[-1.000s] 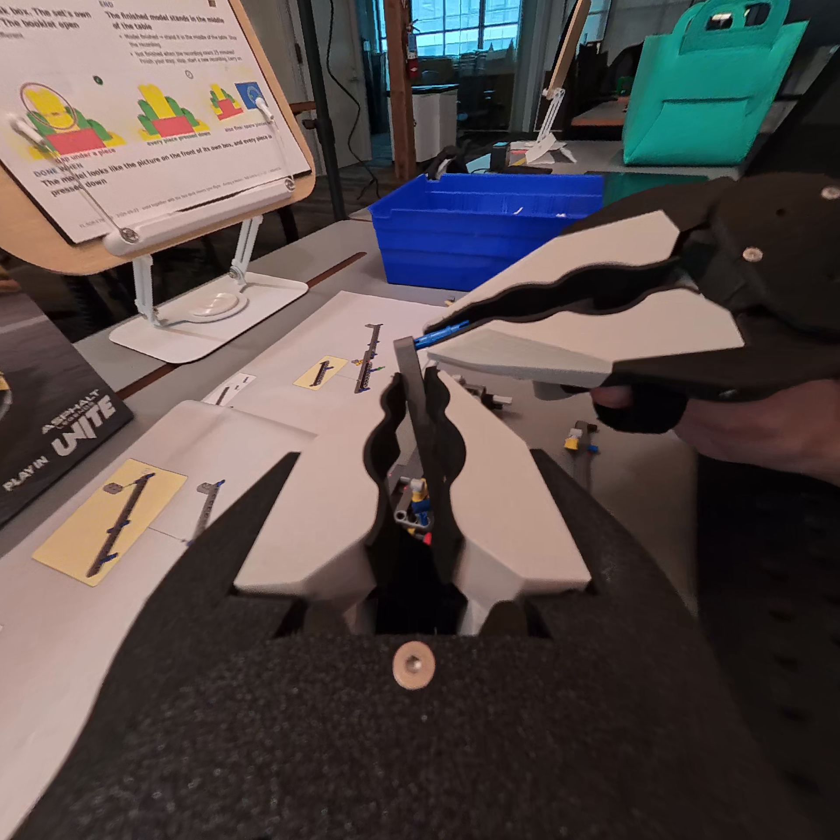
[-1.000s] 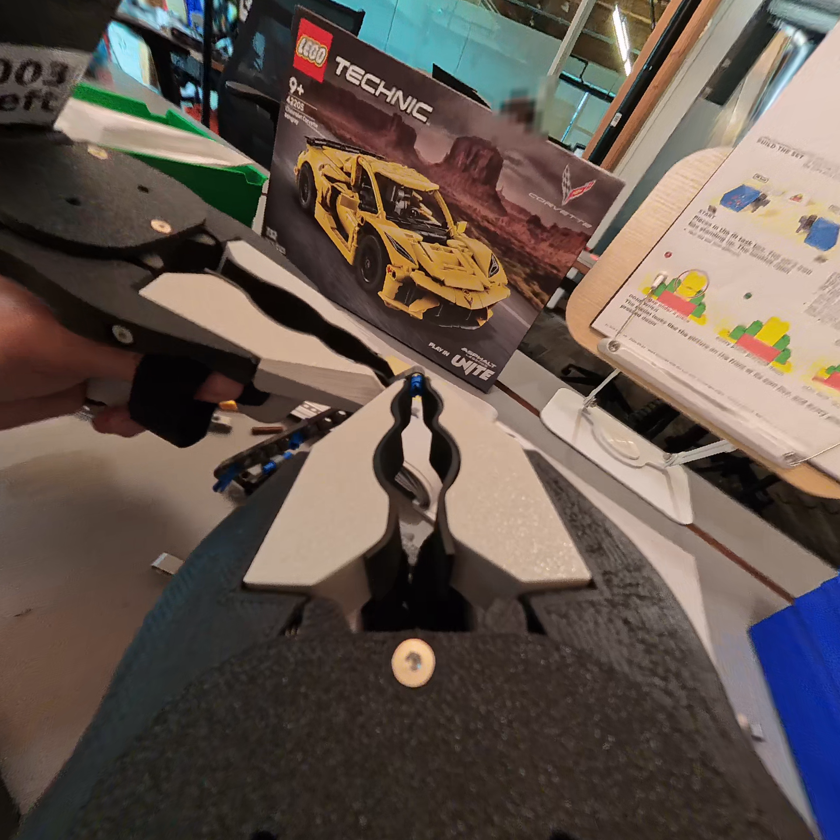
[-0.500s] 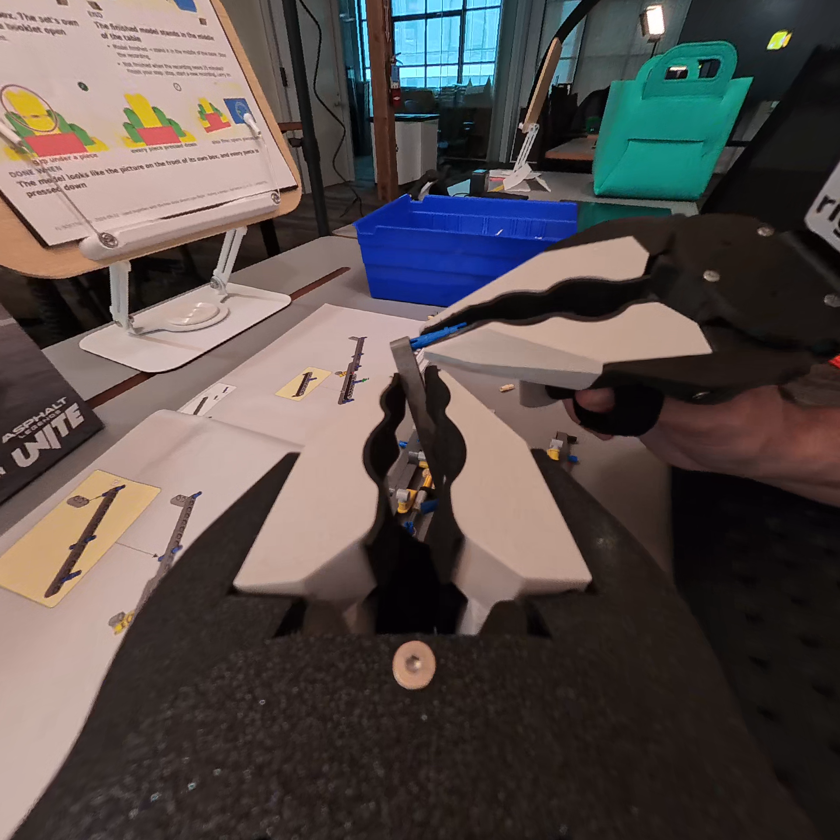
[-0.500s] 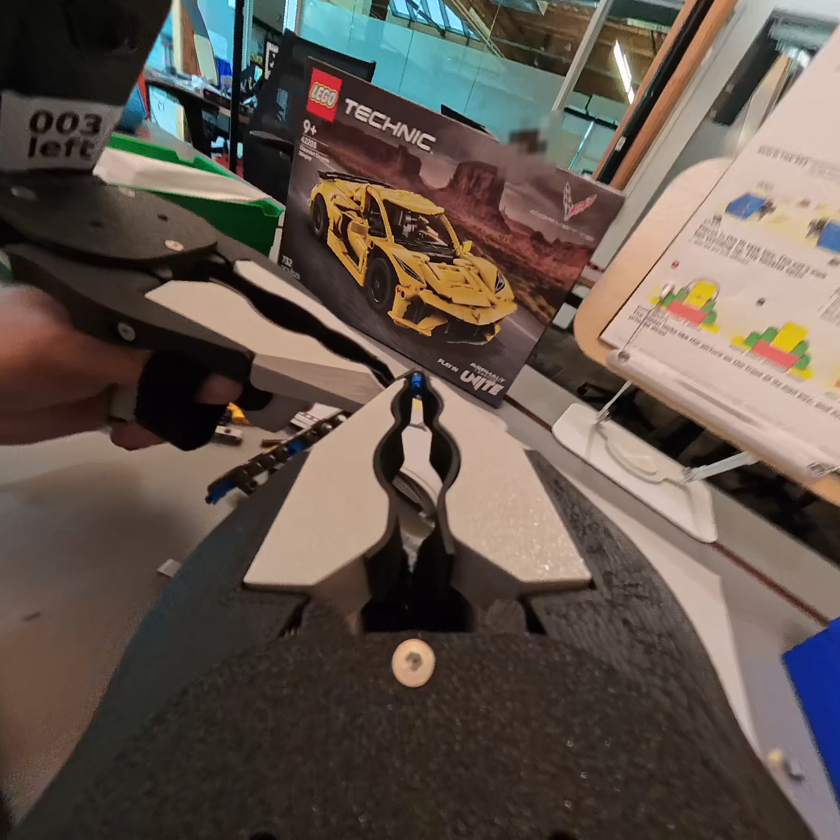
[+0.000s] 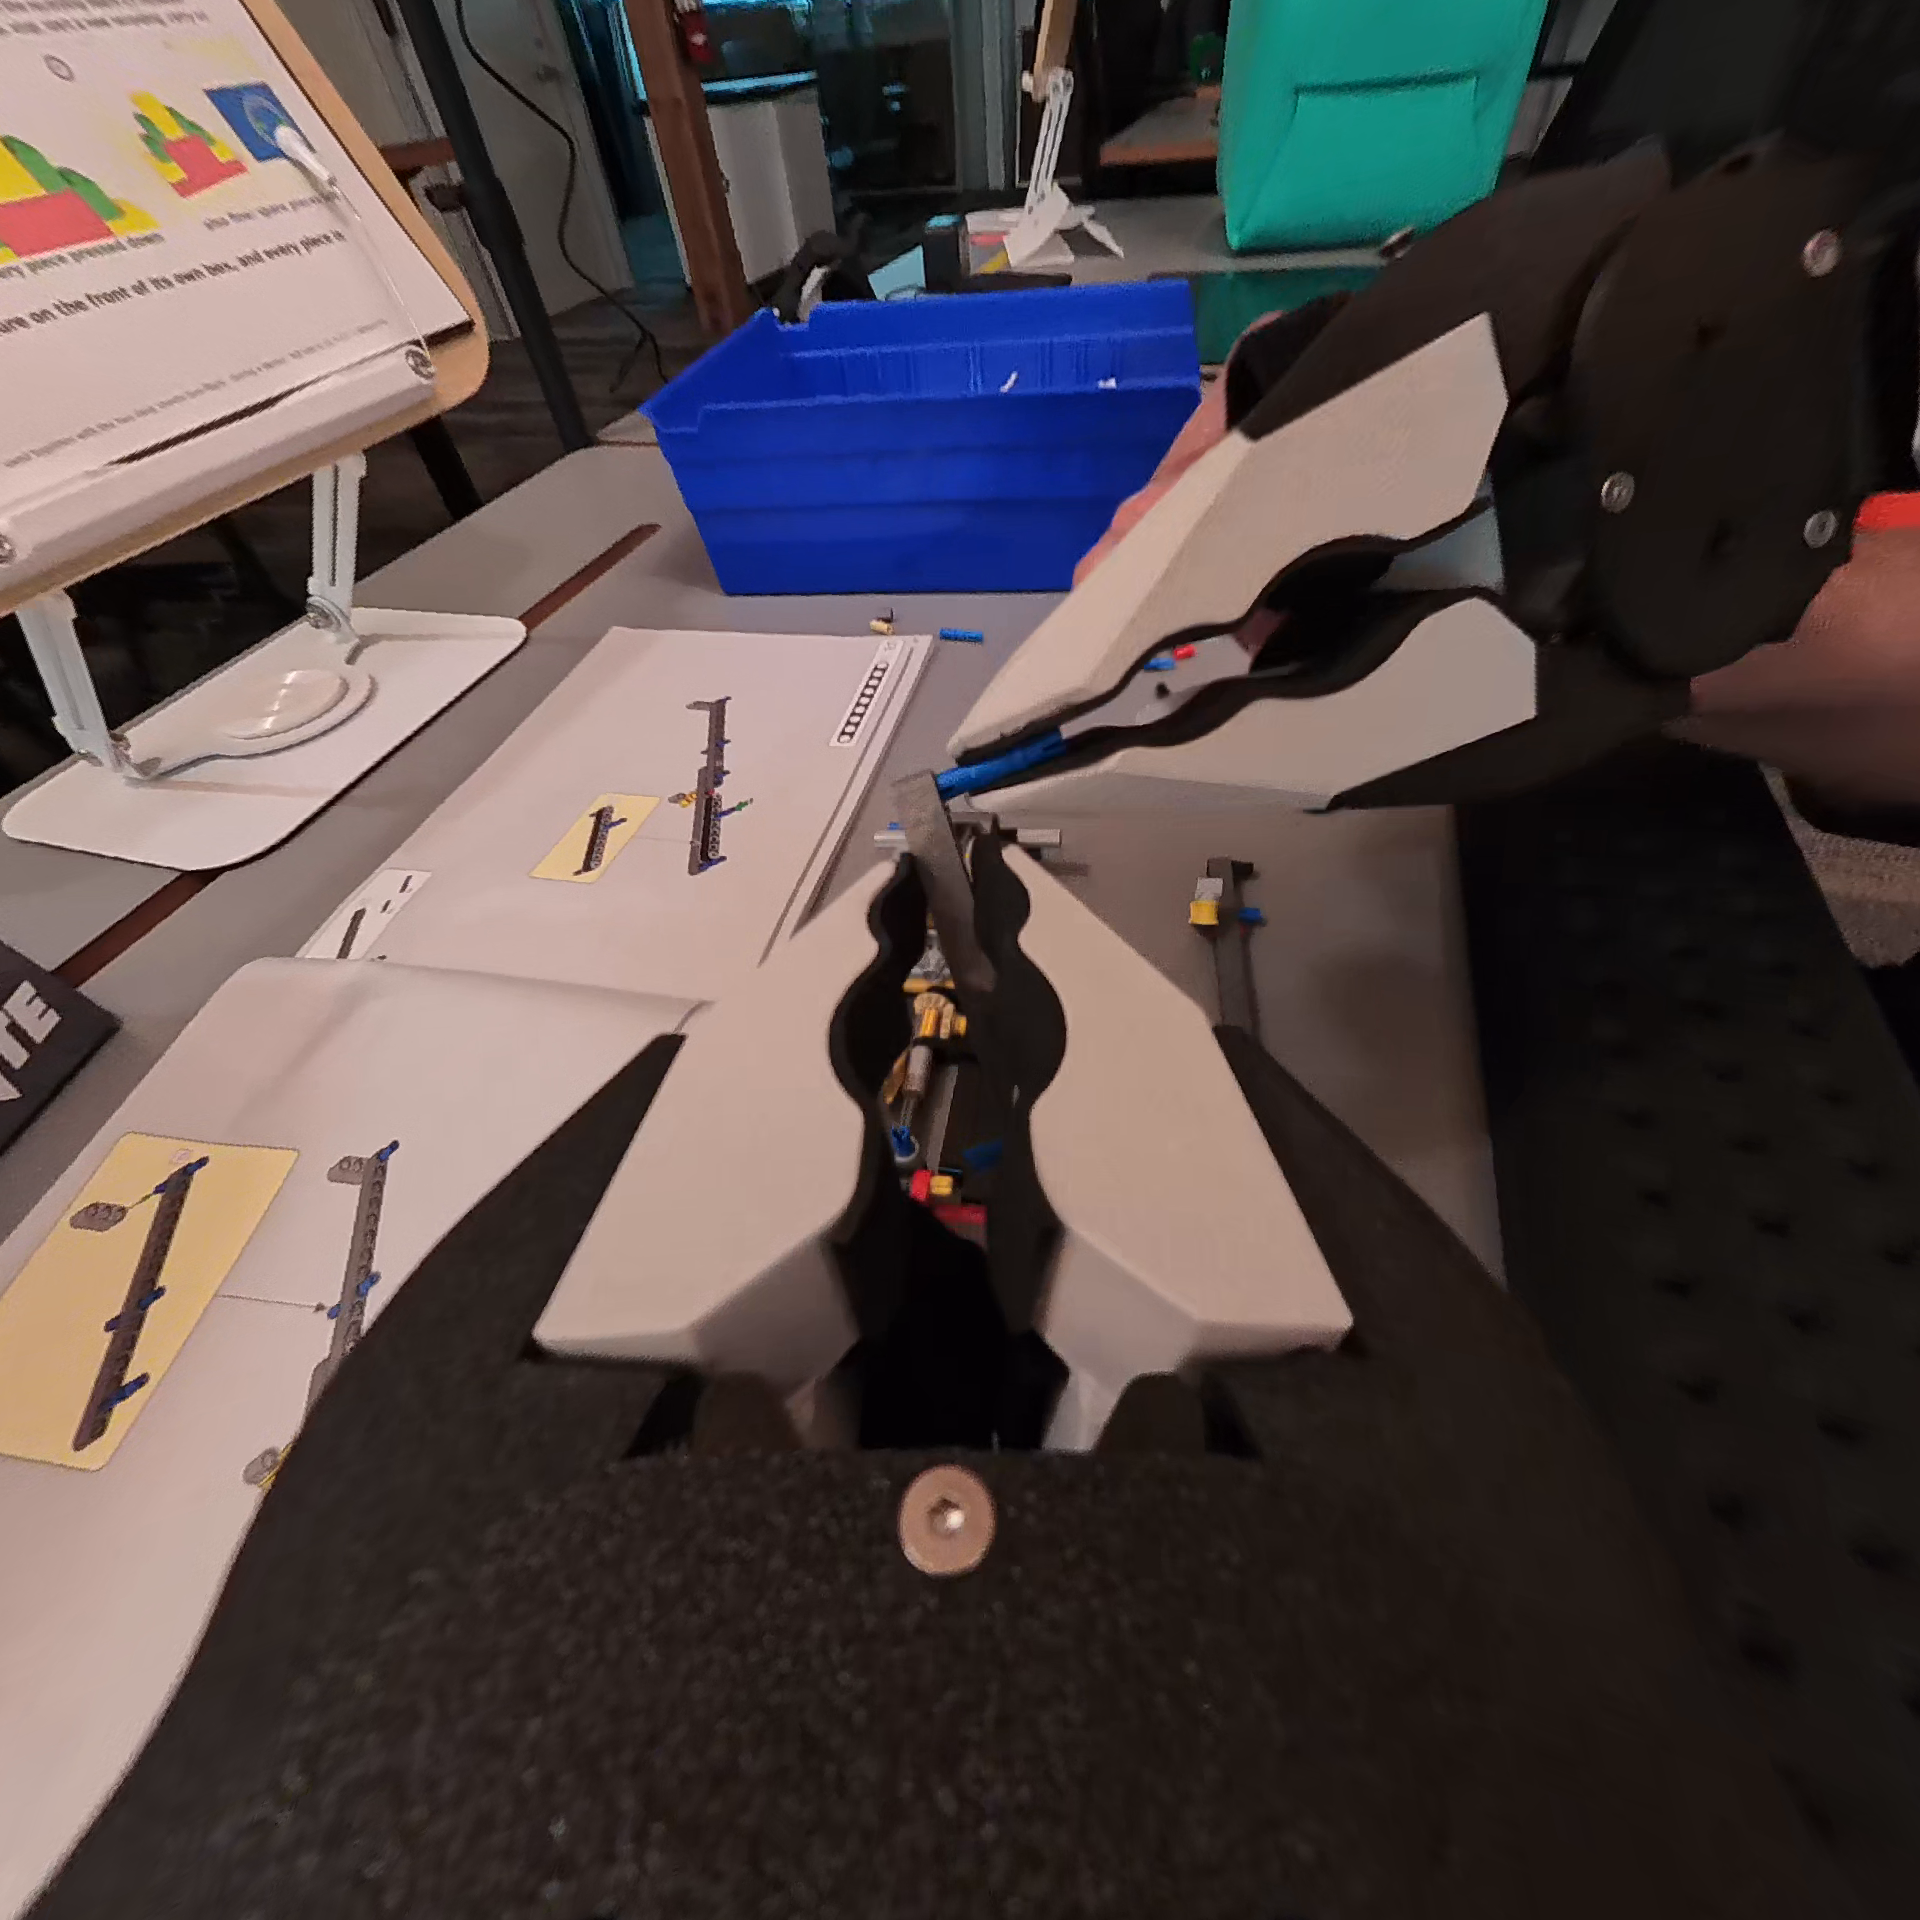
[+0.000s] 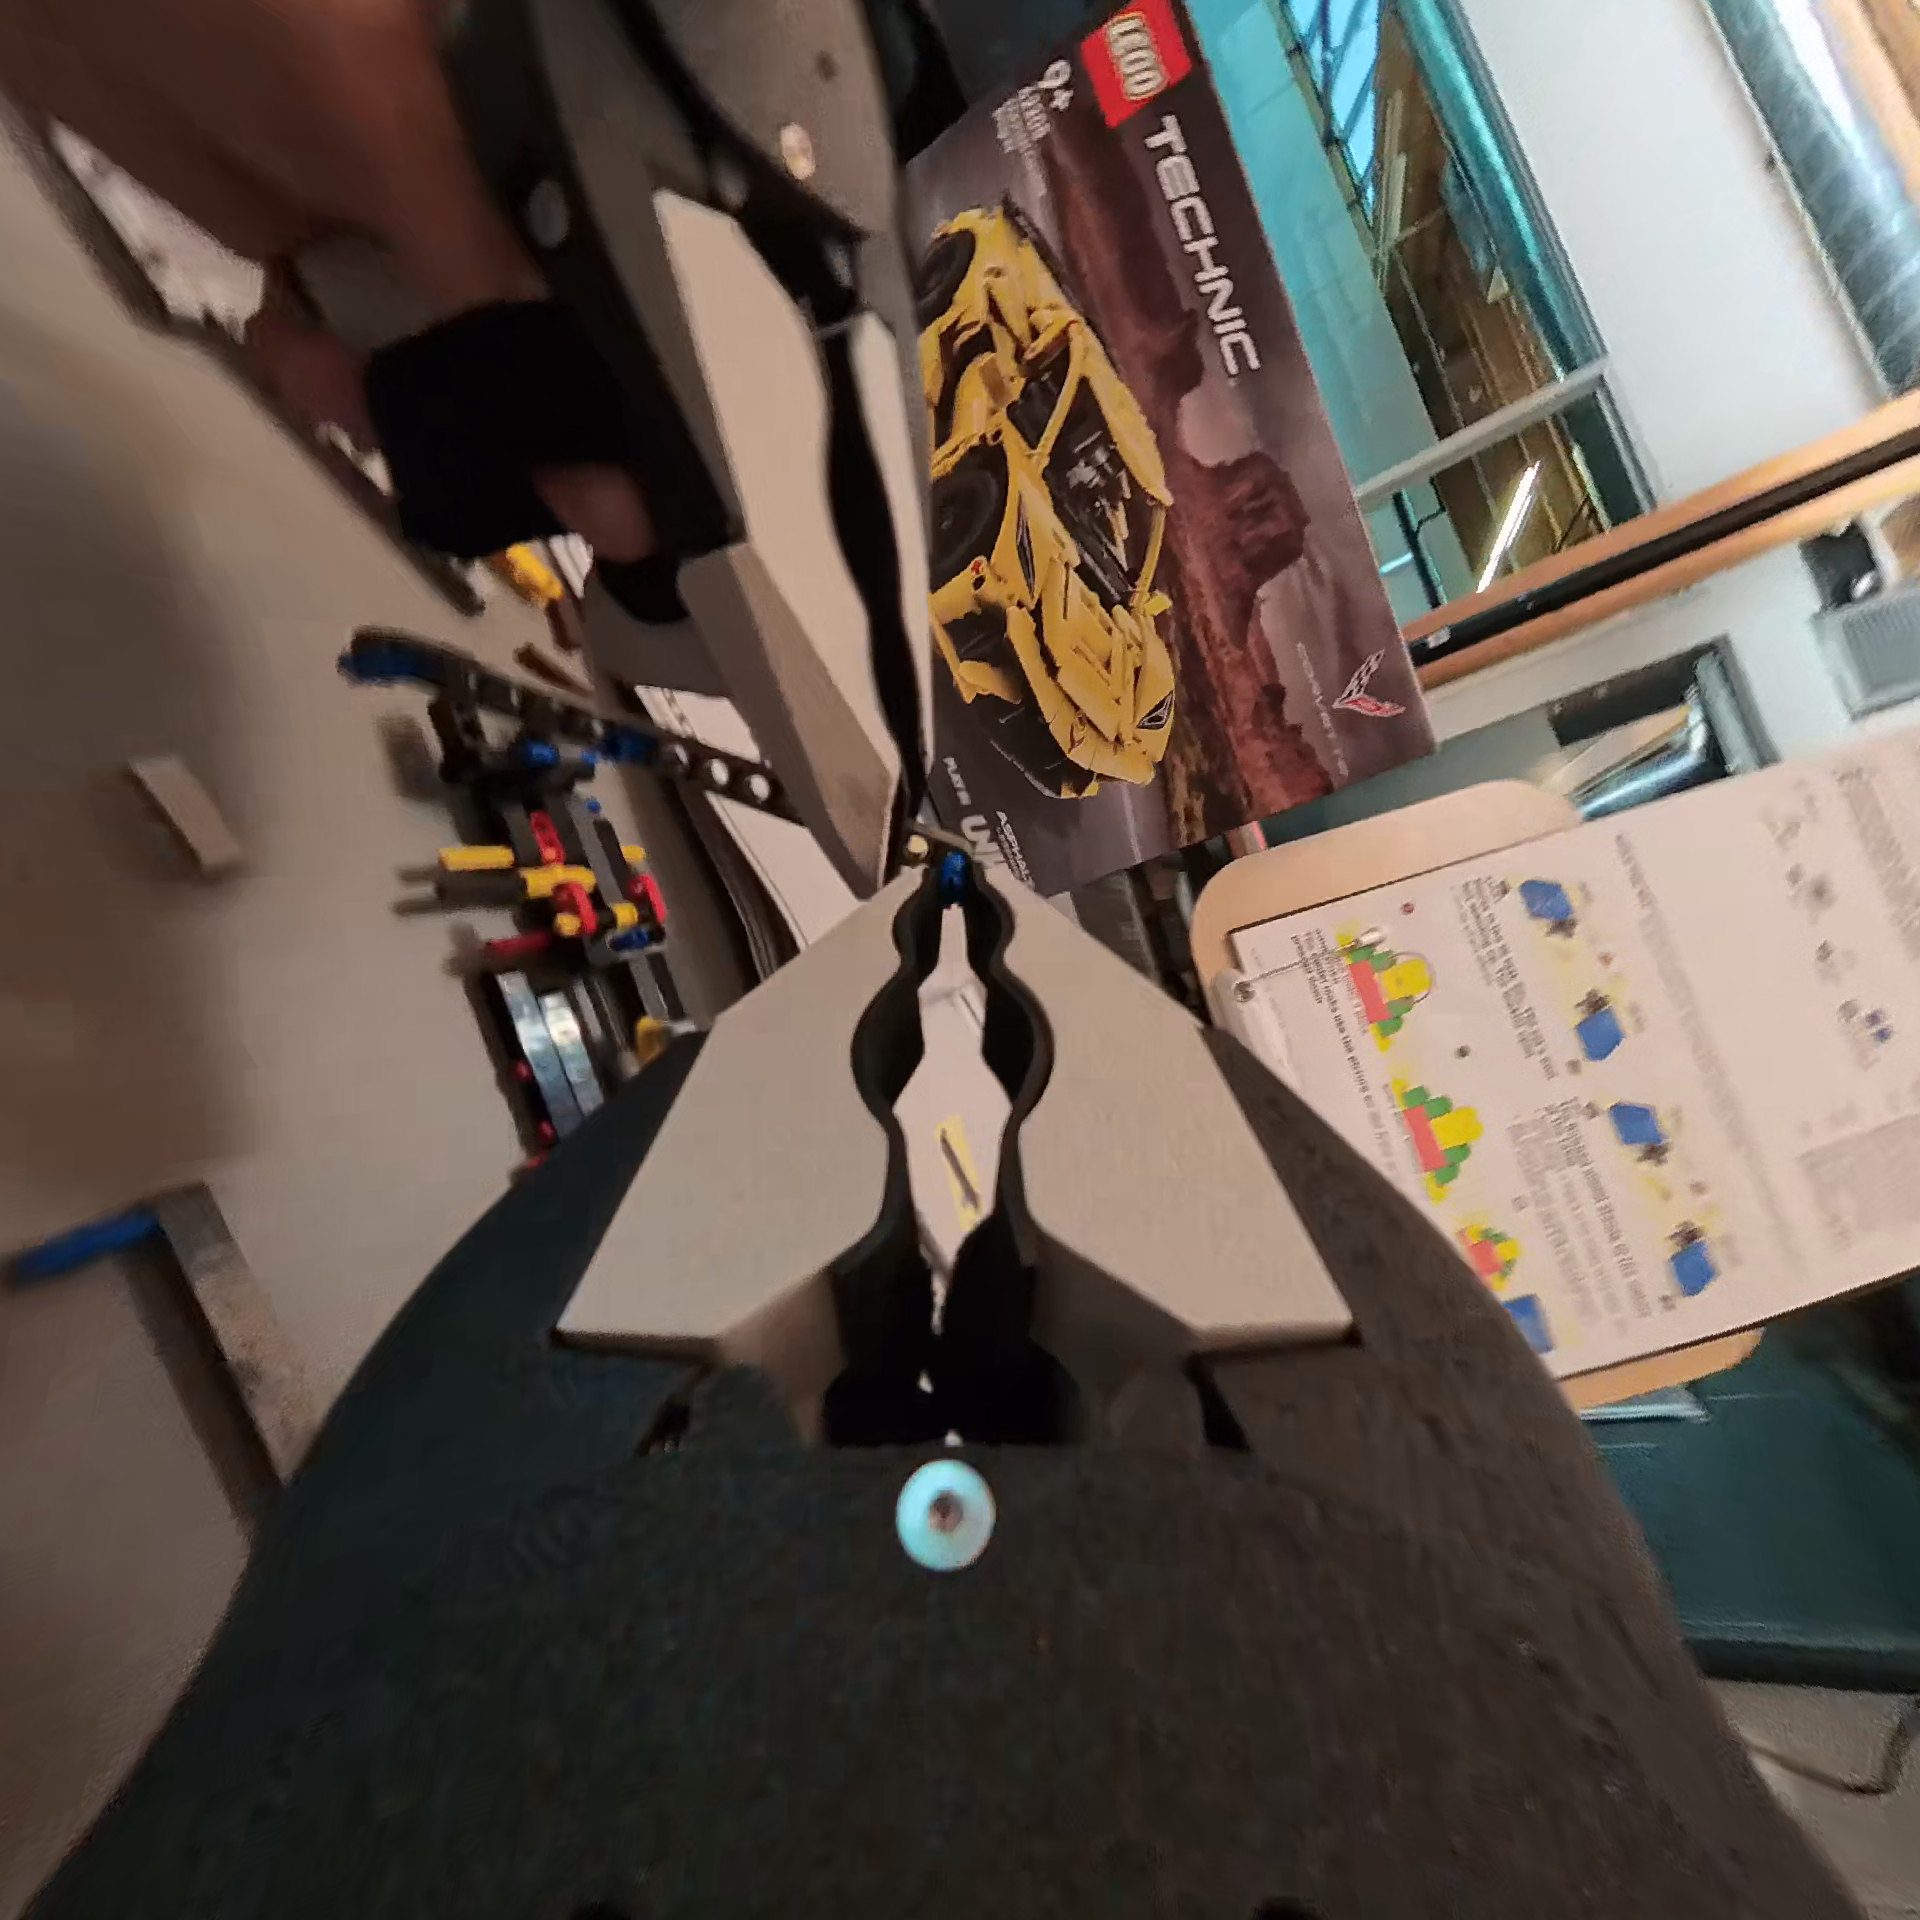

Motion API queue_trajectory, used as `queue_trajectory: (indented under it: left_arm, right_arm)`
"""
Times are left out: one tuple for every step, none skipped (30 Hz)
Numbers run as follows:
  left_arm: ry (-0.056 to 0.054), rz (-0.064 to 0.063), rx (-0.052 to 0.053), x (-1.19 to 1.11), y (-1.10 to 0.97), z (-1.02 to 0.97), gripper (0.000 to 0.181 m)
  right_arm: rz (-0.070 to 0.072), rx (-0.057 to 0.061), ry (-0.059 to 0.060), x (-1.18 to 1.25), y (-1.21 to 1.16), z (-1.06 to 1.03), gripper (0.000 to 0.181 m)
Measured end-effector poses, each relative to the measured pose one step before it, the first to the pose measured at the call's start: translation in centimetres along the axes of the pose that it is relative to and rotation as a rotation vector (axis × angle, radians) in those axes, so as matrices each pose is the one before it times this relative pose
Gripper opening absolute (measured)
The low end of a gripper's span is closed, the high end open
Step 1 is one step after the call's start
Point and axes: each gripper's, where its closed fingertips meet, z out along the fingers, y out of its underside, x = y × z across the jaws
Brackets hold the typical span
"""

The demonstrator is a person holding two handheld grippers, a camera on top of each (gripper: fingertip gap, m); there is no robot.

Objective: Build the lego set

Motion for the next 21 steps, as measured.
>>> queue_trajectory:
  left_arm:
    - [-0.0045, 0.0090, -0.0164, 0.028, 0.236, 0.142, 0.008]
    - [-0.0058, 0.0140, -0.0196, 0.019, 0.321, 0.155, 0.008]
    - [-0.0074, 0.0165, -0.0190, -0.025, 0.339, 0.118, 0.008]
    - [-0.0077, 0.0072, -0.0114, -0.042, 0.210, 0.099, 0.009]
    - [-0.0039, -0.0025, -0.0017, -0.012, 0.054, 0.074, 0.008]
    - [-0.0015, -0.0046, 0.0051, -0.029, -0.066, 0.005, 0.008]
    - [-0.0049, -0.0003, 0.0099, -0.062, -0.170, -0.058, 0.009]
    - [-0.0082, -0.0035, 0.0117, -0.087, -0.209, -0.040, 0.008]
    - [-0.0100, -0.0038, 0.0132, -0.069, -0.208, -0.021, 0.008]
    - [-0.0133, 0.0069, 0.0104, -0.051, -0.197, -0.016, 0.008]
    - [-0.0218, 0.0161, 0.0054, -0.154, -0.134, -0.015, 0.008]
    - [-0.0213, 0.0093, 0.0052, -0.135, -0.100, 0.030, 0.008]
    - [-0.0190, 0.0044, 0.0121, -0.111, -0.185, 0.017, 0.008]
    - [-0.0228, -0.0014, 0.0178, -0.197, -0.274, -0.029, 0.008]
    - [-0.0241, -0.0125, 0.0150, -0.176, -0.200, 0.045, 0.009]
    - [-0.0233, -0.0110, 0.0147, -0.128, -0.180, 0.071, 0.008]
    - [-0.0233, -0.0105, 0.0196, -0.156, -0.263, 0.039, 0.008]
    - [-0.0220, -0.0187, 0.0108, -0.124, -0.140, 0.087, 0.008]
    - [-0.0182, -0.0216, 0.0121, -0.109, -0.142, 0.047, 0.008]
    - [-0.0186, -0.0163, 0.0030, -0.170, -0.035, 0.005, 0.008]
    - [-0.0200, -0.0087, -0.0047, -0.206, 0.127, 0.034, 0.008]
  right_arm:
    - [-0.0592, -0.0142, 0.0035, -0.190, 0.264, -0.024, 0.003]
    - [-0.0466, -0.0156, 0.0045, -0.245, 0.173, 0.045, 0.003]
    - [-0.0402, -0.0138, 0.0018, -0.296, 0.173, 0.089, 0.002]
    - [-0.0208, -0.0076, 0.0061, -0.193, 0.136, 0.089, 0.003]
    - [0.0071, 0.0010, 0.0095, -0.049, 0.055, 0.039, 0.002]
    - [0.0418, 0.0134, 0.0078, 0.059, 0.007, 0.016, 0.003]
    - [0.0965, 0.0231, -0.0014, 0.133, -0.046, 0.027, 0.003]
    - [0.1279, 0.0218, -0.0064, 0.190, -0.119, -0.010, 0.003]
    - [0.1282, 0.0190, -0.0086, 0.185, -0.127, 0.001, 0.003]
    - [0.1378, 0.0199, -0.0123, 0.158, -0.152, -0.014, 0.003]
    - [0.1310, 0.0130, -0.0101, 0.105, -0.060, 0.041, 0.002]
    - [0.1151, 0.0142, -0.0020, 0.110, -0.047, 0.055, 0.002]
    - [0.1074, 0.0208, 0.0038, 0.105, -0.144, 0.007, 0.002]
    - [0.1001, 0.0280, 0.0052, 0.111, -0.205, 0.023, 0.002]
    - [0.1078, 0.0284, 0.0038, 0.111, -0.182, 0.065, 0.002]
    - [0.1146, 0.0307, 0.0007, 0.097, -0.145, 0.067, 0.002]
    - [0.1008, 0.0411, -0.0009, 0.054, -0.248, 0.017, 0.002]
    - [0.0874, 0.0383, 0.0024, 0.034, -0.145, 0.051, 0.002]
    - [0.0675, 0.0396, -0.0013, -0.005, -0.134, 0.076, 0.002]
    - [0.0550, 0.0294, -0.0041, 0.013, -0.039, 0.130, 0.002]
    - [0.0403, 0.0040, 0.0039, 0.090, 0.148, 0.201, 0.002]
